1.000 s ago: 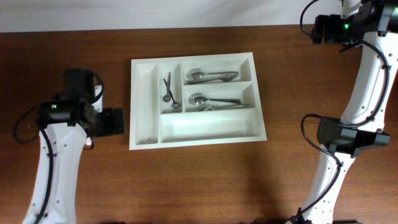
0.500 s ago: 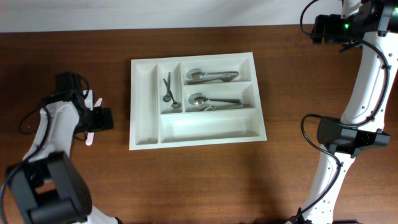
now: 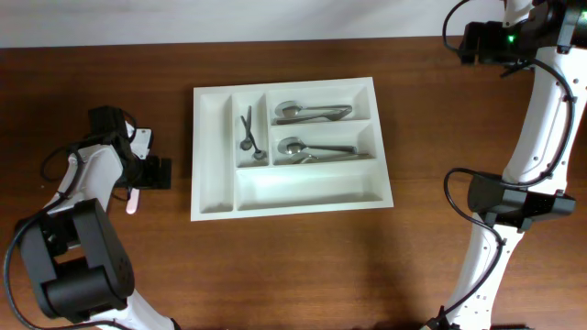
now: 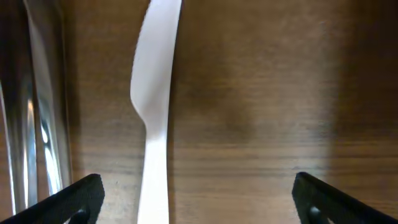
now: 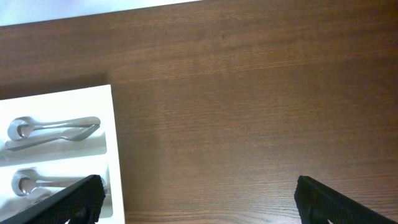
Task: Pack container
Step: 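Lower the left gripper onto the pink plastic knife and grasp it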
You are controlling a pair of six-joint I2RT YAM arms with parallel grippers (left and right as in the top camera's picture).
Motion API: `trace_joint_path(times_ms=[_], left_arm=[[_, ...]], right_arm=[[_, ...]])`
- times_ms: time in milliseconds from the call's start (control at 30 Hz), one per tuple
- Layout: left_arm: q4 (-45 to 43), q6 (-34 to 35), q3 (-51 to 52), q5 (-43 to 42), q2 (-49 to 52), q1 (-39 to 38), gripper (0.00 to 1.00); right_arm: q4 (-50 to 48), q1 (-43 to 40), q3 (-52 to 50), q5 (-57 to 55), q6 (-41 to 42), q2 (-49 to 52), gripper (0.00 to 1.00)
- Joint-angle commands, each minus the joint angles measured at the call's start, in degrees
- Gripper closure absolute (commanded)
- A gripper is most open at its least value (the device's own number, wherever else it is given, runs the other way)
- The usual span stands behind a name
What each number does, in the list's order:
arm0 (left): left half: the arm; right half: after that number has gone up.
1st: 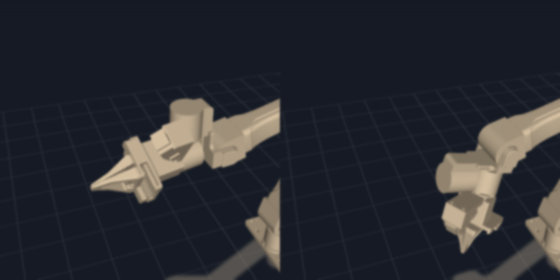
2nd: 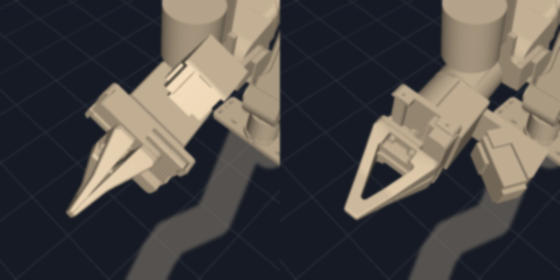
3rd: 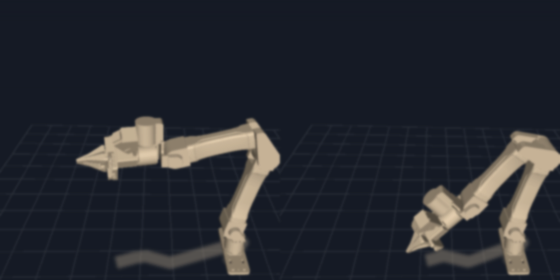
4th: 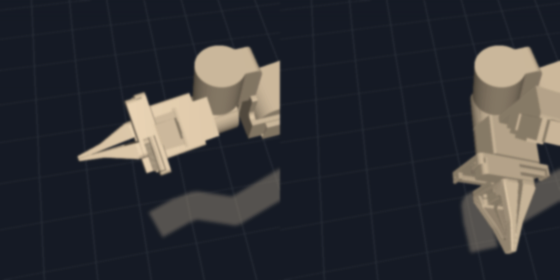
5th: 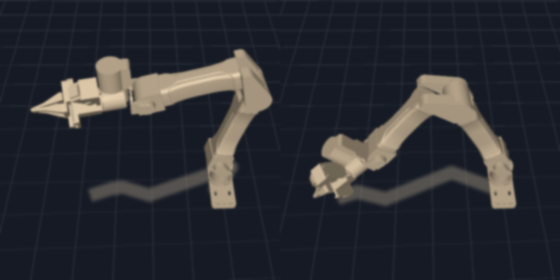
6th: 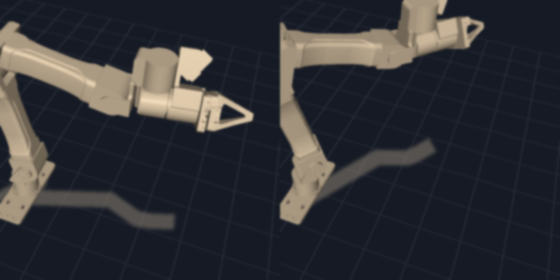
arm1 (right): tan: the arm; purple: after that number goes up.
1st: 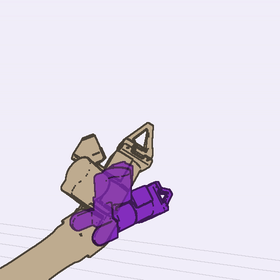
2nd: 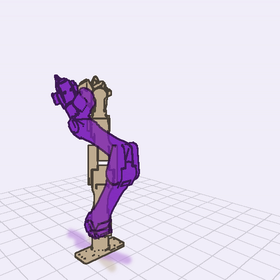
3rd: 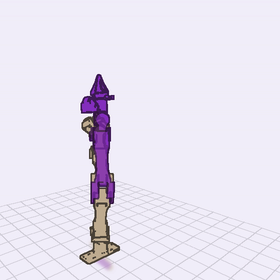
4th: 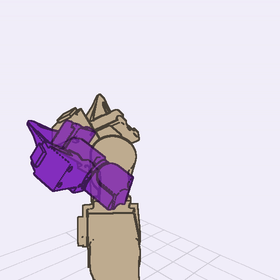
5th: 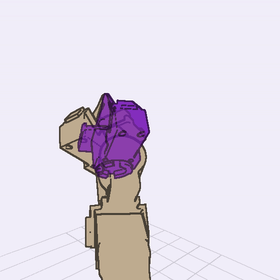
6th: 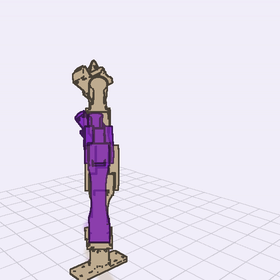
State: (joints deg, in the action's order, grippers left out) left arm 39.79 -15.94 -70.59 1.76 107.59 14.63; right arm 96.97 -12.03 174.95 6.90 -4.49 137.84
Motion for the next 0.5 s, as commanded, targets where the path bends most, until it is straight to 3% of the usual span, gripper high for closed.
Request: trace_joint_path(times_ms=[0, 467], left_arm=[[-1.97, -3.02, 0.04, -1.99, 1.33, 0.17, 0.08], [-2.73, -1.68, 0.04, -2.03, 8.76, 1.68, 0.08]], right_arm=[[0.22, -0.37, 0.07, -0.09, 0.50, -0.55, 0.01], [0.22, -0.37, 0.07, -0.09, 0.50, -0.55, 0.01]])
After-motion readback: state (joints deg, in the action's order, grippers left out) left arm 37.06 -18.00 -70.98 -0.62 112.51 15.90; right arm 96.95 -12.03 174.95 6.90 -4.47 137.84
